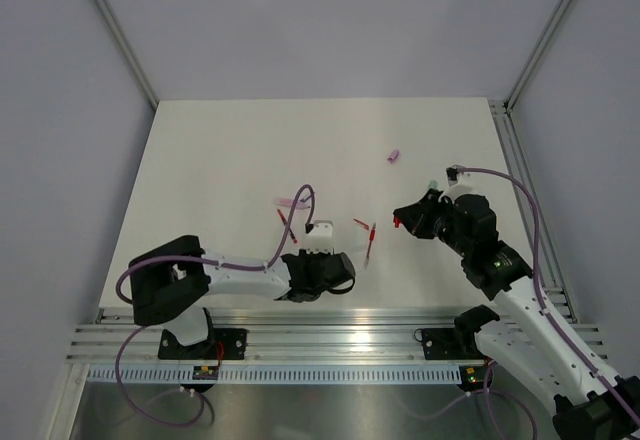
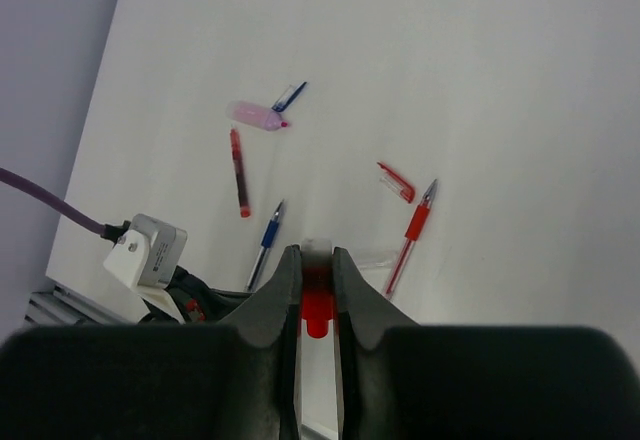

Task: Insert the pens into the pen caps
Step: Insert the pen into the pen cap.

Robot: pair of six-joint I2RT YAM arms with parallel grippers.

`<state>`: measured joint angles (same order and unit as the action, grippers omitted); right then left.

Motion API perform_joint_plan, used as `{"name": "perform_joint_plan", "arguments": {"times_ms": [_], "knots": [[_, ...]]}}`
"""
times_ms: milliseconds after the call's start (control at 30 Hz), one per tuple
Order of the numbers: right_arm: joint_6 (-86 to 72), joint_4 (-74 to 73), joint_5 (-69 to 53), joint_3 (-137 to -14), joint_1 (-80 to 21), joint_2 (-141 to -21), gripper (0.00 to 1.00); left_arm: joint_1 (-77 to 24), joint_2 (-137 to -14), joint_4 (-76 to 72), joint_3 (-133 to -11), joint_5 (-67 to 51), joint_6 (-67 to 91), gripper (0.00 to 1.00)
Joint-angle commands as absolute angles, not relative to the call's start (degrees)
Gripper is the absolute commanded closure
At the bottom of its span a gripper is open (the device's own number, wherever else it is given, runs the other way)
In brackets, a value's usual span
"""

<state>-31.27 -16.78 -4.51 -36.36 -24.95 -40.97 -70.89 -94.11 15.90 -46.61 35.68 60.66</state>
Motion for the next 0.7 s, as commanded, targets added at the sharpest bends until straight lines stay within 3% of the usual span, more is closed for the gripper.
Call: {"name": "perform_joint_plan", "arguments": {"times_ms": [0, 333, 667], "knots": [[-36.0, -8.6, -10.1, -33.8, -24.5, -40.3, 0.96, -71.7, -86.0, 12.7, -43.1, 35.4, 55.3, 1.0], [-44.0, 4.3, -11.3, -29.8, -27.3, -42.4, 0.98, -71.6, -60.9, -13.8, -28.1, 30.6, 44.9, 1.0], [-42.4, 7.1, -0.4, -37.8, -38.2, -42.2, 1.0, -67.4, -50.4, -34.0, -20.0, 19.1, 39.1, 1.0]]}}
